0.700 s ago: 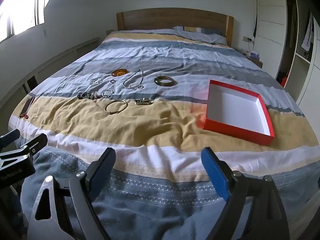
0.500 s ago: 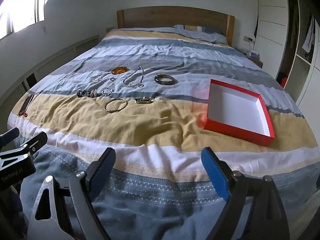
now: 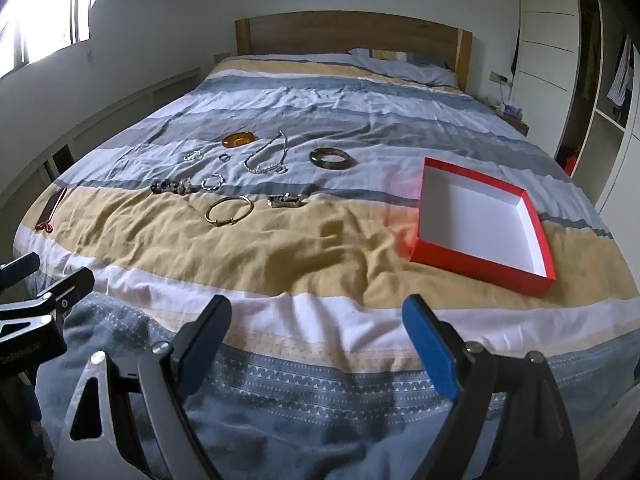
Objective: Organize jewelry
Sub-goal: 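Move both tools toward the jewelry on the bed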
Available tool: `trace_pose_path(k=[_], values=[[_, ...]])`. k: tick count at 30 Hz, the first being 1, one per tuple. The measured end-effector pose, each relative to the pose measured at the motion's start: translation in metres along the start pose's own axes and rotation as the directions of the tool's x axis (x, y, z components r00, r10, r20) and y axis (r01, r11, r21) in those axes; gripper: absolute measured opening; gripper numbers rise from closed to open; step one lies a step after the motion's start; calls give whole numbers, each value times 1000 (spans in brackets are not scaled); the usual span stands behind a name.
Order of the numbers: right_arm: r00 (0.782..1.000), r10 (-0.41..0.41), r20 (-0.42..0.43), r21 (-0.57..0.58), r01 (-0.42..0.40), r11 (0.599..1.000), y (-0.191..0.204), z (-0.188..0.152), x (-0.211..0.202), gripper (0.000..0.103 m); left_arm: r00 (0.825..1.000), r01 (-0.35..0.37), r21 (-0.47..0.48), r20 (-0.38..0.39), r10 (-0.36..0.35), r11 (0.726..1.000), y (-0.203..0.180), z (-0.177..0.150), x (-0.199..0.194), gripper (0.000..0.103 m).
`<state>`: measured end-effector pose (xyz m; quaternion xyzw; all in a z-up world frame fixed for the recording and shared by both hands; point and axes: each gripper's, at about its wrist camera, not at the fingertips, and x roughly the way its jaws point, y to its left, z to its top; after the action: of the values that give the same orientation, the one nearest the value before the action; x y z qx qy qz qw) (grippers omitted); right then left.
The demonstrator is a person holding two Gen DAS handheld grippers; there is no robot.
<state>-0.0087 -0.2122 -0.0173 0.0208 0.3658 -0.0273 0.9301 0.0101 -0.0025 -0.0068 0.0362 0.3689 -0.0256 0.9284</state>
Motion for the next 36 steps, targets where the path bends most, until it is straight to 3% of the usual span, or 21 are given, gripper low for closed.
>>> trace_pose_path(k=[10, 25, 28, 33, 36], values=[[999, 45, -5, -1, -45, 999, -10, 5, 17, 88, 1000, -3, -24, -29, 3, 1000, 13, 7, 13, 102], [976, 208, -68, -58, -212, 976, -21, 38, 59, 83, 991, 70, -37, -108, -74, 997, 13, 30, 64, 88], [968, 233, -92, -80, -240, 967, -25, 47, 77, 77, 985, 113, -49, -124, -118, 992, 10, 42, 82, 82], [950, 281, -137, -93, -294, 951, -31, 66, 114, 51, 973, 167, -52, -156, -173, 985, 0, 65, 120, 63], [941, 304, -150, -103, -321, 942, -32, 80, 138, 48, 960, 200, -65, -187, -209, 978, -6, 78, 147, 55]])
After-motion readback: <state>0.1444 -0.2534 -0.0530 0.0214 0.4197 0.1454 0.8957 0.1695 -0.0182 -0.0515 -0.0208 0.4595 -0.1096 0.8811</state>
